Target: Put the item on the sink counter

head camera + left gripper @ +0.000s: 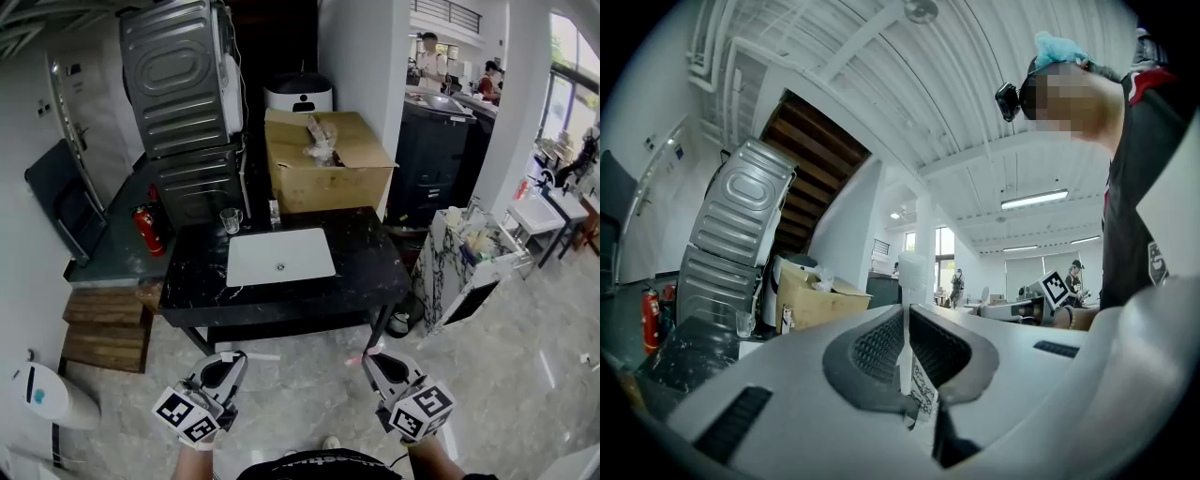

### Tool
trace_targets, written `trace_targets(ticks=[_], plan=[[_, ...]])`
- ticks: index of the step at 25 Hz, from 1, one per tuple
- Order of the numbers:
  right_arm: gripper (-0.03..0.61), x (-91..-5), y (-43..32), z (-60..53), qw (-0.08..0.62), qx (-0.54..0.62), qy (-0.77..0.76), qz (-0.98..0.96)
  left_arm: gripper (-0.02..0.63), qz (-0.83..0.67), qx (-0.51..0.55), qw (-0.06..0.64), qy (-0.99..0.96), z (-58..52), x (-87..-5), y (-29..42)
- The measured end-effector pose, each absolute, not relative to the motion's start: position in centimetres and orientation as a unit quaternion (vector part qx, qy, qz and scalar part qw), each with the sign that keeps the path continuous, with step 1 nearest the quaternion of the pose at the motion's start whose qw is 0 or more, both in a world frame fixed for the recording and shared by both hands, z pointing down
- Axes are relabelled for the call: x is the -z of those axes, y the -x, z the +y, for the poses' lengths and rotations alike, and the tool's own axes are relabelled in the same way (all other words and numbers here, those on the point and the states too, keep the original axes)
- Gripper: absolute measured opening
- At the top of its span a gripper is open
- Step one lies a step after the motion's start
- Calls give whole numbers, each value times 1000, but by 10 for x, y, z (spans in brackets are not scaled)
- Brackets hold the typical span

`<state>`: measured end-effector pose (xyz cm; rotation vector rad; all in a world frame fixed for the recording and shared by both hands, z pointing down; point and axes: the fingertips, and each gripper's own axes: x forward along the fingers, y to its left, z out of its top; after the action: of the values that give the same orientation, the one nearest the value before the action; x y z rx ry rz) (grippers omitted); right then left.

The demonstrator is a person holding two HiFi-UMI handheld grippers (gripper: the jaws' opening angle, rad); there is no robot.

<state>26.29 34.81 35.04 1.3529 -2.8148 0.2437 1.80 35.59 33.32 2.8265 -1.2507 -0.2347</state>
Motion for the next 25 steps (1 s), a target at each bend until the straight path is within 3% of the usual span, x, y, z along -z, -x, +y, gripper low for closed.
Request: trace_targets(ticks=[25], plan=[[55, -375, -303, 292, -13, -107, -386, -916, 29, -463, 57, 5, -885, 315, -329, -44]])
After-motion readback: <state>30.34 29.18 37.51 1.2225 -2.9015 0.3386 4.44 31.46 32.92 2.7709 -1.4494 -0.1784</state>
